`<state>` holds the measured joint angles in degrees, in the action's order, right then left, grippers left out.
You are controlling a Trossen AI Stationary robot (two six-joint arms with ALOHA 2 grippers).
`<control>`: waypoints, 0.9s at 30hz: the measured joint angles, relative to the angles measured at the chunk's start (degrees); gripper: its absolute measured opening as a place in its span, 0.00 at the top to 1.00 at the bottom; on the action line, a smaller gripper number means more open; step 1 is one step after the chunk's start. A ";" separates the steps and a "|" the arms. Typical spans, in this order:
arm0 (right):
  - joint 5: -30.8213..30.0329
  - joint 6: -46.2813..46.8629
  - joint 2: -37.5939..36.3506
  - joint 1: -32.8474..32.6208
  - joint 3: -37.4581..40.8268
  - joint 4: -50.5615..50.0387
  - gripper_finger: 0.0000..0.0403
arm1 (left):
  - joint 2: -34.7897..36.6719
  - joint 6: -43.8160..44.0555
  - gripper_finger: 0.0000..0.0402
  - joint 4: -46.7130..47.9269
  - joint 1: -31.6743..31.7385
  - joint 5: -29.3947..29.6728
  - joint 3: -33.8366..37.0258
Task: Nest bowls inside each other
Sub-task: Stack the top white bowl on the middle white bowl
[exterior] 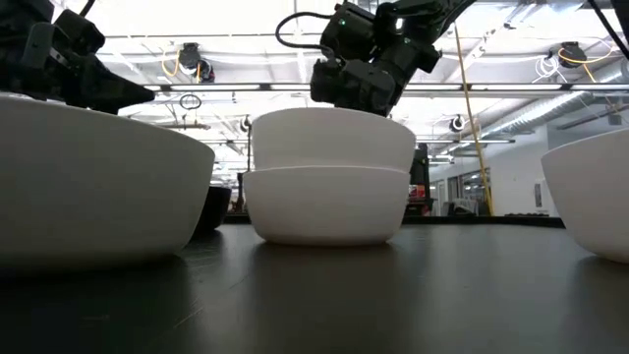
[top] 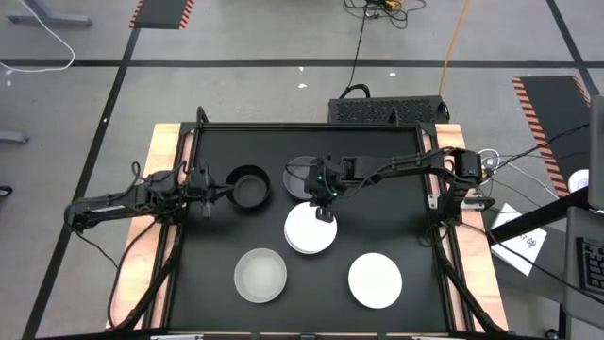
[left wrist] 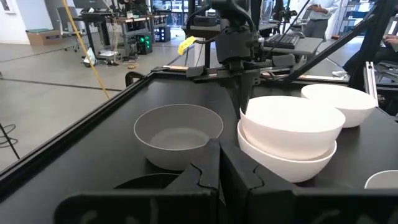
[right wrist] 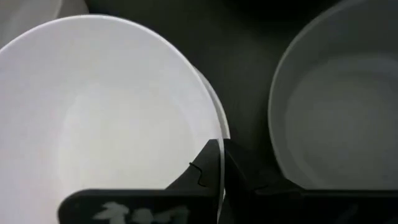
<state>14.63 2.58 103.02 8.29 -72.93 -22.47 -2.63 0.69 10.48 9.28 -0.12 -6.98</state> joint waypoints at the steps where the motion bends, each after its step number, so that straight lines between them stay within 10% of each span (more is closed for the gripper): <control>1: -0.02 0.22 0.00 0.00 0.00 -0.69 1.00 | 0.00 0.00 0.98 0.02 0.01 0.00 0.00; 27: -0.71 1.66 -0.35 -0.41 3.45 1.78 1.00 | 0.00 0.66 0.98 0.62 0.00 -0.13 0.00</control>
<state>13.92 4.24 102.67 7.89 -69.47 -20.70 -2.63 1.35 11.10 9.28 -0.25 -6.98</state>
